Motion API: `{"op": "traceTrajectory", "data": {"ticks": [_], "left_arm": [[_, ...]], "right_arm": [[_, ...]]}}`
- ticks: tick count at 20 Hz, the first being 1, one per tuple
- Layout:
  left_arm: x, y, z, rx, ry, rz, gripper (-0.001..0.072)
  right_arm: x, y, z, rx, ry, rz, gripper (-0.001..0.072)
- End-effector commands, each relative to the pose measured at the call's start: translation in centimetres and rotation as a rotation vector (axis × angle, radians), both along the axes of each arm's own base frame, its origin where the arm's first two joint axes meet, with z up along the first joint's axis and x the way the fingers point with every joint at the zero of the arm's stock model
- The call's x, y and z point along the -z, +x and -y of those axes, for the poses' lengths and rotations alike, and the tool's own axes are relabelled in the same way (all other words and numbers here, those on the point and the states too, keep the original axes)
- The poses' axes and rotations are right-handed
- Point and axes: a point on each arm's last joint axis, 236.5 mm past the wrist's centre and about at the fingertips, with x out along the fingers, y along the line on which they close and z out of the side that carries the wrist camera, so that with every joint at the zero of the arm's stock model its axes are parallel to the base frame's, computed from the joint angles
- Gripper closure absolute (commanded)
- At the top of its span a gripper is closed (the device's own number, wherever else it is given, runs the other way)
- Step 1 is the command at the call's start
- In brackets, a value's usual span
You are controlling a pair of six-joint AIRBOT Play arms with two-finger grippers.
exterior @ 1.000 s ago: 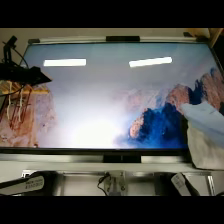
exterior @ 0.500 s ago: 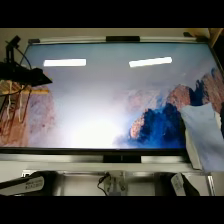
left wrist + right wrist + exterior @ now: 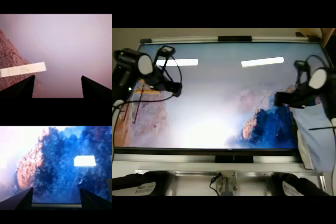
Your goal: Fold the shirts.
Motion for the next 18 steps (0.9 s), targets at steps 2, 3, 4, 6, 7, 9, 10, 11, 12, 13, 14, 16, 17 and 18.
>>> {"op": "traceTrajectory", "data": {"ticks": [2,3,4,6,7,9,10,11,12,13,14,16,17,18], "left_arm": [[2.2,-1.3,1.0,-0.088,-0.117,-0.043,0.0045],[2.4,-1.5,1.4,-0.070,-0.147,-0.060,0.0045],[2.4,-1.4,1.2,-0.075,-0.154,-0.063,0.0045],[2.5,-1.3,1.0,-0.082,-0.152,-0.064,0.0045],[2.5,-1.3,1.0,-0.082,-0.153,-0.064,0.0045],[2.6,-1.2,1.0,-0.083,-0.152,-0.065,0.0044],[2.6,-1.2,1.0,-0.082,-0.152,-0.065,0.0044],[2.6,-1.2,1.0,-0.083,-0.152,-0.065,0.0044],[2.6,-1.2,1.0,-0.083,-0.152,-0.065,0.0044],[2.6,-1.2,1.0,-0.082,-0.152,-0.065,0.0044],[2.6,-1.2,1.0,-0.083,-0.152,-0.065,0.0044],[2.6,-1.2,1.0,-0.083,-0.152,-0.065,0.0044],[2.6,-1.2,1.0,-0.082,-0.153,-0.066,0.0044],[2.6,-1.2,1.0,-0.082,-0.153,-0.065,0.0044]], "right_arm": [[4.3,-2.3,-8.3,-0.130,0.093,-0.195,0.0032],[4.3,-2.4,-8.6,-0.136,0.108,-0.199,0.0032],[4.3,-2.4,-8.7,-0.138,0.113,-0.199,0.0033],[4.3,-2.4,-8.7,-0.138,0.111,-0.198,0.0032],[4.3,-2.4,-8.7,-0.138,0.110,-0.198,0.0032],[4.3,-2.4,-8.7,-0.138,0.110,-0.198,0.0032],[4.3,-2.4,-8.7,-0.138,0.110,-0.198,0.0032],[4.3,-2.4,-8.7,-0.138,0.110,-0.198,0.0032],[4.3,-2.4,-8.7,-0.138,0.110,-0.198,0.0032],[4.3,-2.4,-8.7,-0.138,0.110,-0.198,0.0033],[4.3,-2.4,-8.7,-0.138,0.110,-0.198,0.0032],[4.3,-2.4,-8.7,-0.138,0.110,-0.198,0.0033],[4.3,-2.4,-8.6,-0.138,0.110,-0.199,0.0032],[4.3,-2.4,-8.6,-0.138,0.110,-0.198,0.0032]]}}
